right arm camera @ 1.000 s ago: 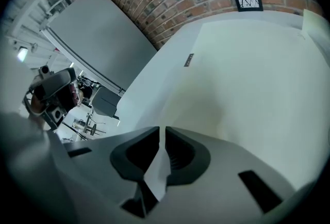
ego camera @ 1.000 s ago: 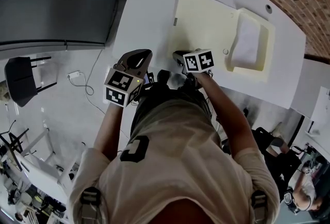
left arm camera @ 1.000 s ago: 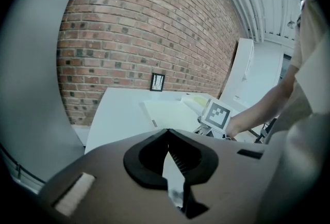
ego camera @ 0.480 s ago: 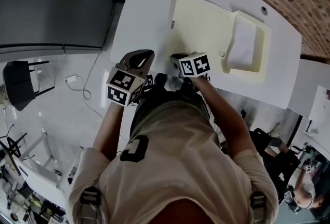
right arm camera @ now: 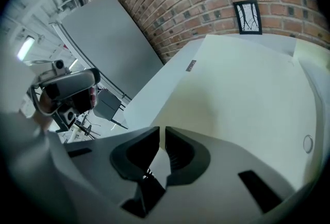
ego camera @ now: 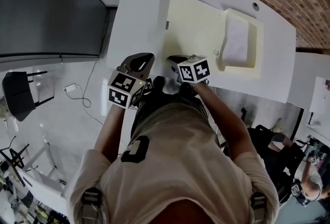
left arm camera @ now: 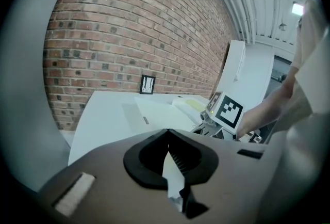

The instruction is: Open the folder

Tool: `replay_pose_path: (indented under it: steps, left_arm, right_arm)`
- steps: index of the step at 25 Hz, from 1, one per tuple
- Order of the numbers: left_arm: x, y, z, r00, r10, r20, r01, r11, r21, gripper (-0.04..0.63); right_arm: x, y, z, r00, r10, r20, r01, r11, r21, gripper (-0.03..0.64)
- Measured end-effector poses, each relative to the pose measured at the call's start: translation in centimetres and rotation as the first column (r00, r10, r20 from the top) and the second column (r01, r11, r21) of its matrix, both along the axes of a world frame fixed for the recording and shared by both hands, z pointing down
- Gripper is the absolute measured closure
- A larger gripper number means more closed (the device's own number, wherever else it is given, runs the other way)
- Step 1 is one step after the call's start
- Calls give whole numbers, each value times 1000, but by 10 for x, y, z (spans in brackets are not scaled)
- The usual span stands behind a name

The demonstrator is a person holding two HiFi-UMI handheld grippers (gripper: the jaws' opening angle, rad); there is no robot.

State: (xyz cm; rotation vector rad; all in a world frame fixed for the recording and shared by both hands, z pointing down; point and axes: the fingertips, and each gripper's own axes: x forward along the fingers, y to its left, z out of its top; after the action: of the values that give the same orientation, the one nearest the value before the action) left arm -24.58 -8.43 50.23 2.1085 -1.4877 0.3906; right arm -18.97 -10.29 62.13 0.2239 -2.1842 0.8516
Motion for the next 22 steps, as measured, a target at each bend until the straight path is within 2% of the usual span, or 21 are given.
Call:
replay_pose_path:
  steps: [9,22]
  left_arm:
    - [29,-12,-12,998,54,-16,-53,998,32,592]
    - [56,-24,-36,995,79,55,-82,995,49,592]
  right_arm:
    - [17,-3,-24,999,-17,32,14,996,91,586]
    - [43,-25,-48,997,8,74,-21,985,169,586]
